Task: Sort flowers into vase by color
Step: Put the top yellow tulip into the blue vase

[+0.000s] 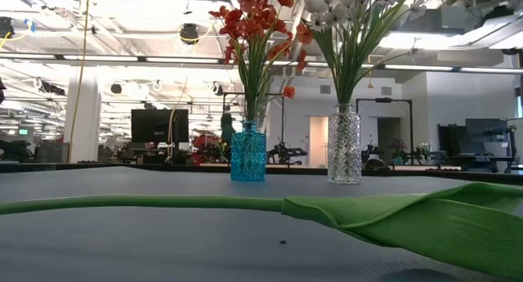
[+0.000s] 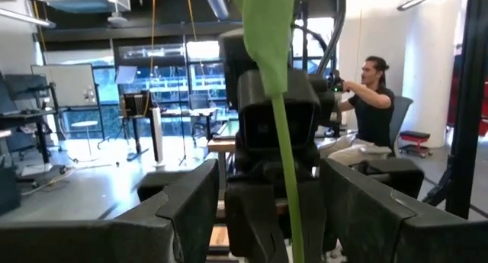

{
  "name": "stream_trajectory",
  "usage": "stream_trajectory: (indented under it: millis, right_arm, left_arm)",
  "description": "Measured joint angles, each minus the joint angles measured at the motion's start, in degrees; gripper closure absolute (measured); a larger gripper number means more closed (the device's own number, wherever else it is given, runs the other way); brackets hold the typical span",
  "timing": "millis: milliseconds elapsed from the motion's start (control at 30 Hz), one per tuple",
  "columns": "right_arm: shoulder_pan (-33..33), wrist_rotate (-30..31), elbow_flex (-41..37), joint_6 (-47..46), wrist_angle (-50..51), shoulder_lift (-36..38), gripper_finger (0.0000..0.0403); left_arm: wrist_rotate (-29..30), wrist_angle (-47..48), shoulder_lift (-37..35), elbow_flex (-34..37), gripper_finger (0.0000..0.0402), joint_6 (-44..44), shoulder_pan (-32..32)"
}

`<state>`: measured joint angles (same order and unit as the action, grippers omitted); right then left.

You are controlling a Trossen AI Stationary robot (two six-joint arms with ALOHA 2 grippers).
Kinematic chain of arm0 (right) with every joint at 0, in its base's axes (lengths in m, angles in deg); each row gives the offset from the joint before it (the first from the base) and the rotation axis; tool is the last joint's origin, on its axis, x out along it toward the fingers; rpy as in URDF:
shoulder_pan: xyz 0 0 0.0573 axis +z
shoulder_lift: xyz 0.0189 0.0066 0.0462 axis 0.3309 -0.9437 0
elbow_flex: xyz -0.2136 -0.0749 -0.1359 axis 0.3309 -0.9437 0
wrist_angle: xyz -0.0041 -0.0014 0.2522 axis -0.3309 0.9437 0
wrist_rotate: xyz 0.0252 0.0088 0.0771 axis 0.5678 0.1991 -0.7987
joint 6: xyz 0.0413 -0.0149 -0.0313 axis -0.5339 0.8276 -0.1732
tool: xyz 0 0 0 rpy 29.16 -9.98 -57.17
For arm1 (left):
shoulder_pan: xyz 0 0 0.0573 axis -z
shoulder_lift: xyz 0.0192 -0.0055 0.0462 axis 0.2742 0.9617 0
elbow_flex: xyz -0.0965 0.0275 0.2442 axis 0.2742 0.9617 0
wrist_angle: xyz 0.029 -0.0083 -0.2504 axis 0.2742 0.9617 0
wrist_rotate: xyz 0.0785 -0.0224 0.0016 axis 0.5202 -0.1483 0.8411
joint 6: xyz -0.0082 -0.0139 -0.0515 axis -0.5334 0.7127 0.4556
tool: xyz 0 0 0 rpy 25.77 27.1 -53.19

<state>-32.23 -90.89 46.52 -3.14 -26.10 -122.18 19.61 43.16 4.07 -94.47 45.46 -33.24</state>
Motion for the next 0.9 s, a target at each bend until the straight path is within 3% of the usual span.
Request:
stream_trajectory:
  millis: [267,367,500,600,900]
  right_arm:
    - [0.0,0.04,-0.02,-0.02,0.01,0.0,0.0377]
    - [0.0,0.04,-0.02,-0.02,0.0,0.0,0.0377]
    - [0.0,0.09,-0.02,-0.02,0.02,0.0,0.0373]
    - [-0.02,0.11,-0.02,-0.04,0.0,0.0,0.0344]
    - [-0.44,0.0,2.23,-0.46,-0.25,0.61,0.0241]
  left_arm:
    - [0.02,-0.38,0.25,-0.02,0.0205,-0.44,0.0]
    - [0.06,0.24,0.28,-0.02,0.0245,-0.52,0.0]
    - [0.07,0.23,0.28,-0.02,0.0328,-0.73,-0.02]
    - [0.04,0.23,0.28,-0.02,0.0388,-1.61,0.02]
    - [1.17,0.38,-2.05,0.0,0.04,-3.31,-0.07]
